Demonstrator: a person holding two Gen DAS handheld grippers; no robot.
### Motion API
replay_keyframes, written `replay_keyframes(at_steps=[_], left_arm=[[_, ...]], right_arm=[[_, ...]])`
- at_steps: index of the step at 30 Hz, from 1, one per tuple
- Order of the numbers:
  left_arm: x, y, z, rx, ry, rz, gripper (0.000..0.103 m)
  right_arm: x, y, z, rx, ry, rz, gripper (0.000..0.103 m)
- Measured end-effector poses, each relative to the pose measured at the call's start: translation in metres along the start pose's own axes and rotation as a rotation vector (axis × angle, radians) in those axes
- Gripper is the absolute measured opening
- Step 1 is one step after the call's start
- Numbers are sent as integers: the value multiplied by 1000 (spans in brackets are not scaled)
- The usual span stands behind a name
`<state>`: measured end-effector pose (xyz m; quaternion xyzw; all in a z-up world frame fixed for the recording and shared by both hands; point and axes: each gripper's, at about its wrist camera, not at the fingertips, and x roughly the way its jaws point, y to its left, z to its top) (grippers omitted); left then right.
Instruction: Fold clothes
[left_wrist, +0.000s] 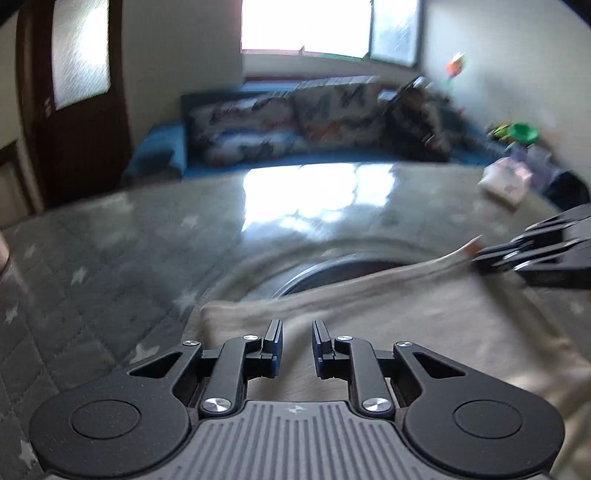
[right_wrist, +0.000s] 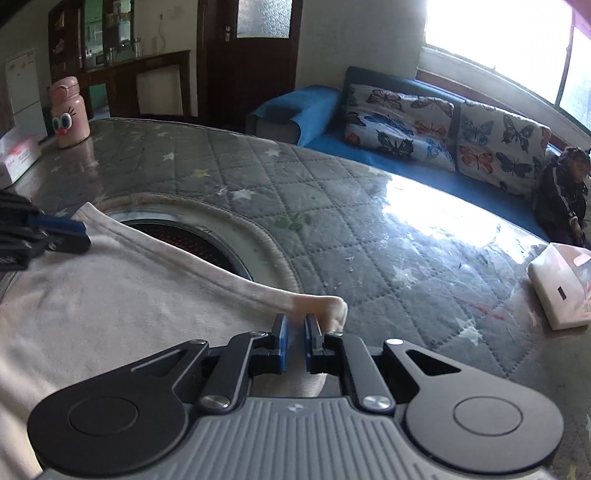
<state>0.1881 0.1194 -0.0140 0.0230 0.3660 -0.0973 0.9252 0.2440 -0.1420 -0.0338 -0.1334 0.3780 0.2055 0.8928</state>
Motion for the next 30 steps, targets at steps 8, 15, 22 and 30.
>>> replay_keyframes(at_steps=[8, 15, 22, 30], left_arm=[[1, -24, 7, 46, 2, -71, 26], [13, -65, 10, 154, 37, -134, 34], [22, -70, 8, 171, 42, -143, 42], [25, -68, 8, 169, 34, -146, 47]], right_arm=[[-74, 45, -28, -154, 1, 230, 8], [-133, 98, -73, -319, 37, 448, 16], [-140, 144, -102, -506, 42, 511, 20], [-138, 160, -111, -523, -12, 480, 6]])
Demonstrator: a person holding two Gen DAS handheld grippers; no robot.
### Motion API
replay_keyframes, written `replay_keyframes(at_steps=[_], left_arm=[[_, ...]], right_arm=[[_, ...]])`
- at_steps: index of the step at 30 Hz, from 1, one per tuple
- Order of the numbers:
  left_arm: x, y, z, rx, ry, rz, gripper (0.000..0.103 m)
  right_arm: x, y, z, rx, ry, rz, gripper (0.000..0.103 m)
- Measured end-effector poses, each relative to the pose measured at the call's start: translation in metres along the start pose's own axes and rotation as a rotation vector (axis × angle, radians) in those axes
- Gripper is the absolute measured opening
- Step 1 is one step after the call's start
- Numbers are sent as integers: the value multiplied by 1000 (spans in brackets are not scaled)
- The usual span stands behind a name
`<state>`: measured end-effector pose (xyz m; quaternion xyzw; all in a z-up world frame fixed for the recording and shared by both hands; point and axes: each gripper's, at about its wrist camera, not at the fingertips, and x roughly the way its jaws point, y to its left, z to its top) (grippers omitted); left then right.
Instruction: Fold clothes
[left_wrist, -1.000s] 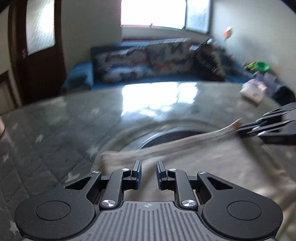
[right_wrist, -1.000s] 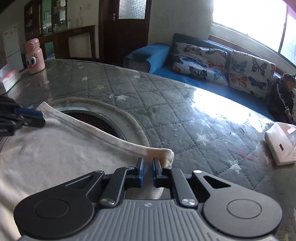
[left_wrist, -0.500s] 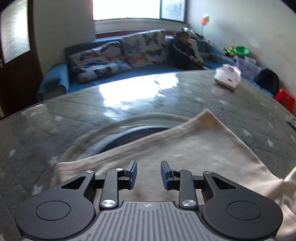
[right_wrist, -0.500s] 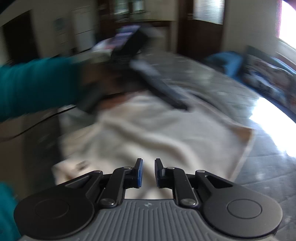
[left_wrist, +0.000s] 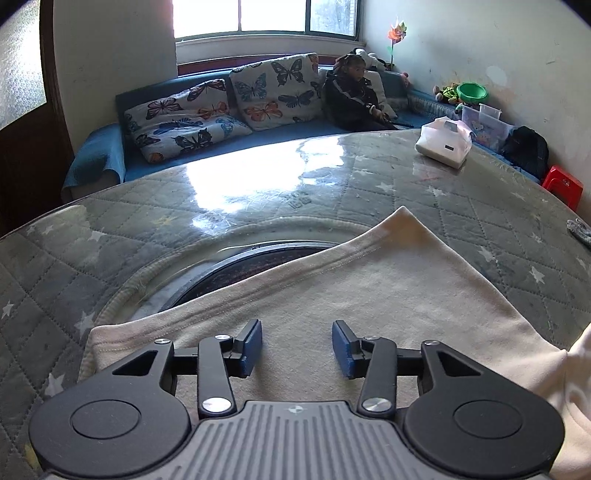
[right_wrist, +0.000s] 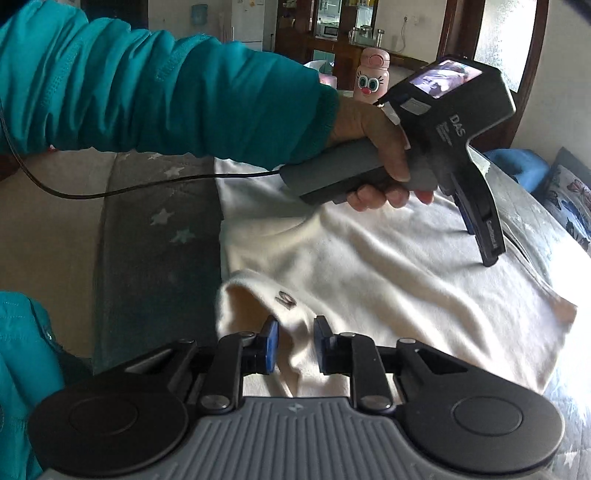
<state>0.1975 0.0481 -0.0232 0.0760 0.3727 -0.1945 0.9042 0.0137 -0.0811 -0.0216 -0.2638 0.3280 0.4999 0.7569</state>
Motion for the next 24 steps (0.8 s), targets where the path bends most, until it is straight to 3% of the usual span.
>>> replay_keyframes(at_steps=[7, 11, 17, 21, 24], left_arm=[[3, 3, 0, -10, -14, 14, 50], [4, 2, 0, -13, -21, 20, 51], [2, 3, 0, -28, -21, 22, 52], [-14, -2, -2, -44, -49, 23, 52], [-39, -14, -8, -27, -93, 0, 52]], right_arm=[[-15, 6, 1, 11, 0, 68, 2], [-13, 9, -2, 10, 28, 60, 4], [-30, -7, -6, 157, 1, 56, 7], [-30, -15, -21, 231, 60, 24, 8], [-35, -5, -31, 216, 71, 38, 12]])
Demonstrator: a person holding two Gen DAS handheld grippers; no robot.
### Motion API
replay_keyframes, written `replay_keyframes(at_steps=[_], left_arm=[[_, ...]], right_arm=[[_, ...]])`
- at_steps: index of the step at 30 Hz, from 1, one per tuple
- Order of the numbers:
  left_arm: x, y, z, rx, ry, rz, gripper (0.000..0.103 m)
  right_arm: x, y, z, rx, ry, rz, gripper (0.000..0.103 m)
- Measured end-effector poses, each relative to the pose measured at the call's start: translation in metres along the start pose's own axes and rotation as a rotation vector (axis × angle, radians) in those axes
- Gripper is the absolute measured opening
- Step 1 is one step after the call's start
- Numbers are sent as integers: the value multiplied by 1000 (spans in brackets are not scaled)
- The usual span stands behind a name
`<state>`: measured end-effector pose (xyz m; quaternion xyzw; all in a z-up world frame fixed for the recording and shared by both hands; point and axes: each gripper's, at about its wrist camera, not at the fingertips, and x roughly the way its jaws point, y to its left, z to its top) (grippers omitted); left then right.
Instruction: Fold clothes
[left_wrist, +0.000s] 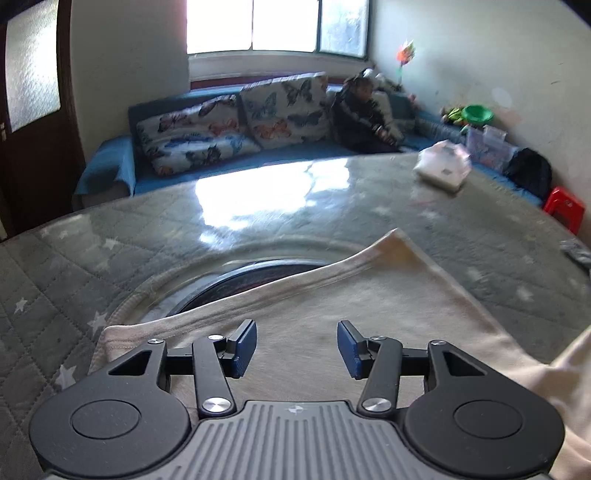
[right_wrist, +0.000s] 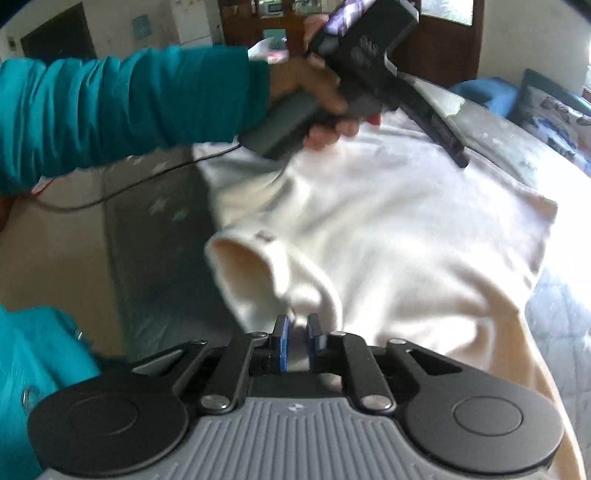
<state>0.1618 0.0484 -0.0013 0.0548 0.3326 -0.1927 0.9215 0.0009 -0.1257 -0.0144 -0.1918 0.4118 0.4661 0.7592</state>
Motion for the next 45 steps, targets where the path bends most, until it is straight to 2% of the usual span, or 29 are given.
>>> replay_keyframes(at_steps=[3, 8, 14, 16, 19, 23, 26, 29, 30, 31, 32, 34, 36, 38, 39, 45], left_arm=[[-29, -19, -12, 26, -33, -36, 52], [-65, -64, -42, 89, -47, -100, 52], [-95, -117, -74, 163, -88, -150, 52], [-101, -129, -82, 184, -92, -161, 52], [-104, -143, -92, 206, -79, -177, 52], [-107, -153, -102, 208, -69, -180, 52], [-108, -156, -106, 199, -62, -177, 52], [-110, -159, -110, 193, -52, -184, 52], [-109, -160, -111, 193, -46, -186, 52], [-109, -161, -113, 194, -41, -187, 52], [-108, -163, -114, 195, -35, -187, 52], [-106, -165, -117, 198, -24, -188, 52], [-106, -167, -118, 203, -21, -183, 52], [-106, -167, -118, 198, -20, -181, 52], [-105, -167, -118, 194, -18, -182, 52], [-104, -169, -120, 203, -10, -185, 53]], right_arm=[[-13, 2, -8, 25, -20, -3, 13], [-42, -12, -29, 156, -67, -106, 13], [-82, -36, -72, 355, -100, -323, 16], [-93, -48, -90, 433, -106, -423, 25], [-107, -66, -116, 544, -112, -568, 31], [-117, -96, -150, 704, -132, -655, 33], [-119, -109, -165, 770, -162, -646, 35], [-117, -113, -166, 754, -171, -643, 37], [-116, -113, -167, 743, -169, -645, 34], [-115, -113, -164, 731, -165, -648, 23], [-115, -113, -161, 719, -161, -653, 18], [-115, -112, -156, 694, -151, -661, 14], [-117, -112, -152, 684, -150, -673, 15], [-120, -112, -154, 699, -162, -693, 24], [-121, -113, -155, 707, -168, -692, 34], [-117, -116, -165, 749, -179, -671, 33]])
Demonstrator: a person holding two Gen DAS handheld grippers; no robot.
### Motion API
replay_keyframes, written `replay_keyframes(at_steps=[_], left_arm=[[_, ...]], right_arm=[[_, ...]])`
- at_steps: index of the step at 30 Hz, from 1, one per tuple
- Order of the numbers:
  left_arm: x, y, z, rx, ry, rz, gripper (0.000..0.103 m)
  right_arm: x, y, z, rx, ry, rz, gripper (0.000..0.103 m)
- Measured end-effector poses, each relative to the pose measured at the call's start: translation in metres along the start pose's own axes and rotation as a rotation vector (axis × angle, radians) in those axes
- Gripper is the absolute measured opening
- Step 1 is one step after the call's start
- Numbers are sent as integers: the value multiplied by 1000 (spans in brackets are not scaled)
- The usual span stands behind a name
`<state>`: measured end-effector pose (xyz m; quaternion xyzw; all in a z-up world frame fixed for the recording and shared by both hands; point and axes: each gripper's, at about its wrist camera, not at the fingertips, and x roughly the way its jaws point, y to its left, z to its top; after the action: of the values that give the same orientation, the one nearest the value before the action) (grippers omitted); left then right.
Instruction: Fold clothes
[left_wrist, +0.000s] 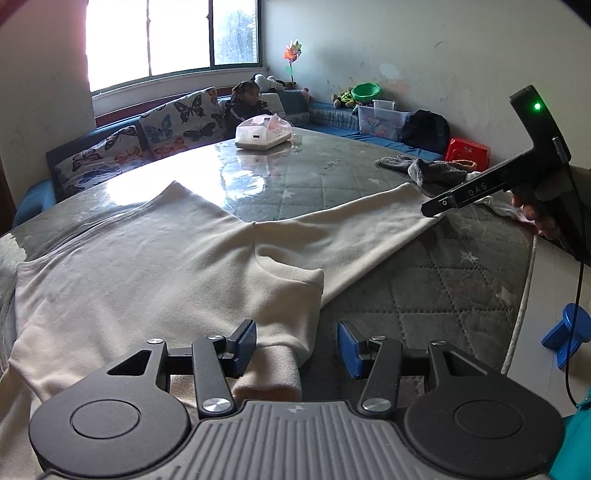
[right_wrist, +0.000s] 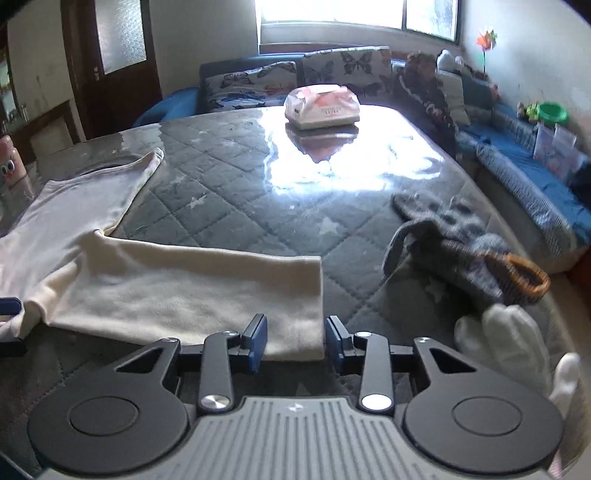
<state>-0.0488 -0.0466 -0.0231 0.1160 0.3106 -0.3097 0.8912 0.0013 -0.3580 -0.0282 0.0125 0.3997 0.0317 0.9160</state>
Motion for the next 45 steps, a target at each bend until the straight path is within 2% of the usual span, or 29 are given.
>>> replay_keyframes(at_steps=[1, 2, 6, 11, 15, 18, 21, 26, 29, 33, 39, 42, 45], left_arm=[[0, 0, 0, 2, 1, 0, 53], [1, -1, 0, 5, 3, 0, 53], [3, -2, 0, 17, 8, -4, 53], [4, -3, -2, 32, 12, -13, 56], [4, -4, -3, 52, 14, -24, 57], [3, -5, -3, 62, 14, -33, 58], [2, -1, 0, 57, 21, -54, 58], [-4, 1, 12, 57, -8, -85, 58], [-2, 0, 23, 46, -36, -96, 58], [11, -5, 28, 39, -33, -114, 58], [21, -18, 22, 73, 1, -181, 59], [22, -23, 18, 100, 2, -188, 64], [18, -21, 21, 92, -12, -186, 64]], right_arm=[[0, 0, 0, -1, -2, 3, 28], [1, 1, 2, -13, -3, 9, 14], [-2, 12, 13, -141, -46, -65, 10], [-2, 18, 39, -268, -114, -157, 9], [16, 11, 50, -270, -91, -171, 9], [33, 5, 45, -246, -50, -166, 9], [37, 0, 38, -216, -30, -150, 16], [17, -2, 49, -192, -85, -116, 21], [20, 2, 62, -160, -99, -39, 21], [42, 11, 68, -128, -59, 39, 21], [63, 7, 66, -110, -26, 11, 21], [66, 7, 68, -136, -27, -18, 21], [68, 9, 71, -170, -31, -52, 22]])
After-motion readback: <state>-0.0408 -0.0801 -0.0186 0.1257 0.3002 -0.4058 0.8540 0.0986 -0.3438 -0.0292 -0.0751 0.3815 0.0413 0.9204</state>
